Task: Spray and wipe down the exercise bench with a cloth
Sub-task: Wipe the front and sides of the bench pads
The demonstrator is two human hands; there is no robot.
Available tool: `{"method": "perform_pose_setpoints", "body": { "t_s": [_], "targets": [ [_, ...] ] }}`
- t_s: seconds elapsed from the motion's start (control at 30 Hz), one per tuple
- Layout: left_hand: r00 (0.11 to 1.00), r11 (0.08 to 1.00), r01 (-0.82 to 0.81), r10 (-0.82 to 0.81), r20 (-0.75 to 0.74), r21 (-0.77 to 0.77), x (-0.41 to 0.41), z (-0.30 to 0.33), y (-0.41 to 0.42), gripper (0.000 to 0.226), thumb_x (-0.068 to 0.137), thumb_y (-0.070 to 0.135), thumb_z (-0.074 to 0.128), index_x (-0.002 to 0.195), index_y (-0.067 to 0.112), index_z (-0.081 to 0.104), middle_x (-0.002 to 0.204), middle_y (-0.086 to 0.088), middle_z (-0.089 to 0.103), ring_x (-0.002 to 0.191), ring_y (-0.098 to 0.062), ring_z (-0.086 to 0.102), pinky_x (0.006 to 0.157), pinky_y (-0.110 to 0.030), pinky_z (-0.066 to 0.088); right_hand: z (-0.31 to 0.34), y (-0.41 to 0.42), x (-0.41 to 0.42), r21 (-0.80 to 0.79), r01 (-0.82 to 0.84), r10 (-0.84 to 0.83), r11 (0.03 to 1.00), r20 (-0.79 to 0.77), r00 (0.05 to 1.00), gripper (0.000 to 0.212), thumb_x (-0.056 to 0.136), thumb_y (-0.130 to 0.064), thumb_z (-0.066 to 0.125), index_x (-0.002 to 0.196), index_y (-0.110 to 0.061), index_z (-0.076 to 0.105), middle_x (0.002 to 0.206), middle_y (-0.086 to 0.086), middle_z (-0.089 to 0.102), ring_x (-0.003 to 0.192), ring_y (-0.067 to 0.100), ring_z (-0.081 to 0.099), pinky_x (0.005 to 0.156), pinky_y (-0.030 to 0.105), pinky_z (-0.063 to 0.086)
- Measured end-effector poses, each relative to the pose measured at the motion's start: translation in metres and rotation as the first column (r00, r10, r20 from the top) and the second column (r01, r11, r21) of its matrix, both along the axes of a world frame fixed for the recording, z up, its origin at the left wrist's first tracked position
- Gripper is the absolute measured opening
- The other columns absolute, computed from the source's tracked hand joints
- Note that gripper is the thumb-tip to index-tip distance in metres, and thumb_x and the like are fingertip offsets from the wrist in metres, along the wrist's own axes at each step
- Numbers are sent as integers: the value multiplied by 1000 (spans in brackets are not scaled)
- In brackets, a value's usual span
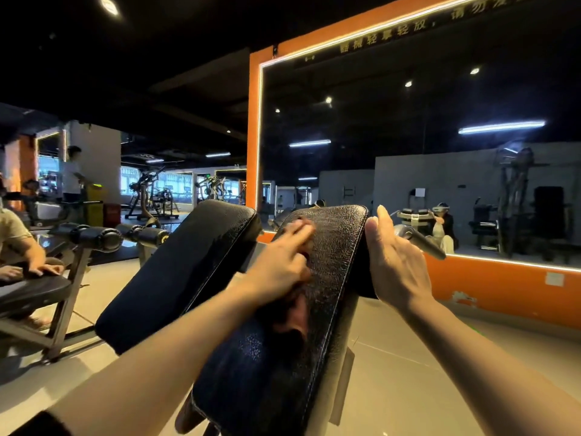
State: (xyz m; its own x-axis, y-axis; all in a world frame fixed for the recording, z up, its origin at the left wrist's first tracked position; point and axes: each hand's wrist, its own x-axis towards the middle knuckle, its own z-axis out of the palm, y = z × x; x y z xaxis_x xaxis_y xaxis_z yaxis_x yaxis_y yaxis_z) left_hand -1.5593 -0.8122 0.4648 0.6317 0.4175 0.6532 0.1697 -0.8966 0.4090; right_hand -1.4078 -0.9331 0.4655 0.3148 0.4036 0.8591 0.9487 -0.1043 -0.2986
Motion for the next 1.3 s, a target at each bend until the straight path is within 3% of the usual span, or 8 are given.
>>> {"method": "perform_pose_setpoints", "body": {
  "t_s": [0.17, 0.3, 0.5, 0.63, 0.8, 1.03, 1.13, 1.3],
  "targets": [
    [999, 970, -9, 18, 35, -242, -3, -3, 6, 55, 93, 19, 37, 148, 18, 36, 152, -16, 36, 137, -37, 37, 113, -48, 32, 1, 0, 0, -9, 5, -5, 1000, -16, 1000, 116, 74, -80, -19, 152, -4, 21, 73, -2, 51, 77, 21, 55, 65, 31, 33],
    [980, 976, 196, -193, -38, 90, -22, -35, -60, 68, 84, 18, 33, 152, 21, 24, 159, 9, 12, 147, -2, 7, 118, -18, 8, -1, -3, -4, -9, -46, 46, 999, -27, 999, 98, 84, -74, -9, 140, -12, 40, 83, 4, 57, 79, 26, 57, 64, 30, 31],
    [1000, 999, -15, 16, 22, -42, -76, -73, -30, 57, 95, 0, 40, 150, 16, 31, 155, 6, 21, 142, 2, 13, 110, -4, 4, -20, -20, -39, -57, -142, 129, 988, -181, 975, 61, 102, -52, 18, 145, -13, 39, 147, 12, 45, 134, 31, 42, 104, 39, 34],
    [985, 963, -148, 163, 48, -223, -50, -48, -32, 50, 99, 5, 37, 149, 10, 32, 160, -8, 19, 148, -17, 15, 116, -21, 8, -26, -23, -55, 7, -187, 182, 982, -261, 948, 56, 101, -49, 19, 124, -12, 53, 134, 14, 55, 121, 30, 50, 94, 38, 36],
    [985, 974, 174, -170, -41, 142, -47, -69, -102, 64, 90, 16, 33, 152, 15, 21, 161, 4, 8, 148, -4, -1, 118, -20, 0, -43, -24, -71, 228, -310, 379, 923, -394, 837, 62, 95, -55, 19, 102, -7, 58, 102, 11, 64, 94, 24, 58, 86, 43, 46],
    [985, 891, -161, 170, -17, -425, -103, -86, -11, 46, 102, 6, 33, 147, 17, 38, 127, 0, 57, 106, -10, 56, 94, -16, 45, -70, -27, -83, 178, -336, 380, 925, -386, 840, 78, 91, -67, 17, 137, -14, 51, 142, 3, 50, 133, 11, 42, 110, 28, 31],
    [997, 971, -71, 78, 20, -227, -96, -91, -42, 52, 100, 14, 31, 151, 19, 27, 158, 6, 23, 141, -8, 29, 115, -18, 19, -71, -23, -85, 167, -270, 315, 948, -383, 869, 95, 83, -75, 10, 139, -5, 46, 145, 10, 47, 134, 23, 42, 110, 45, 33],
    [983, 983, 171, -165, -81, 72, -103, -120, -106, 59, 94, 23, 26, 145, 31, -2, 155, 20, -11, 146, 3, -6, 119, -18, 4, -72, -22, -93, 217, -265, 334, 940, -411, 848, 77, 91, -56, 19, 150, -8, 32, 157, 6, 32, 145, 15, 27, 119, 27, 17]
  ]
}}
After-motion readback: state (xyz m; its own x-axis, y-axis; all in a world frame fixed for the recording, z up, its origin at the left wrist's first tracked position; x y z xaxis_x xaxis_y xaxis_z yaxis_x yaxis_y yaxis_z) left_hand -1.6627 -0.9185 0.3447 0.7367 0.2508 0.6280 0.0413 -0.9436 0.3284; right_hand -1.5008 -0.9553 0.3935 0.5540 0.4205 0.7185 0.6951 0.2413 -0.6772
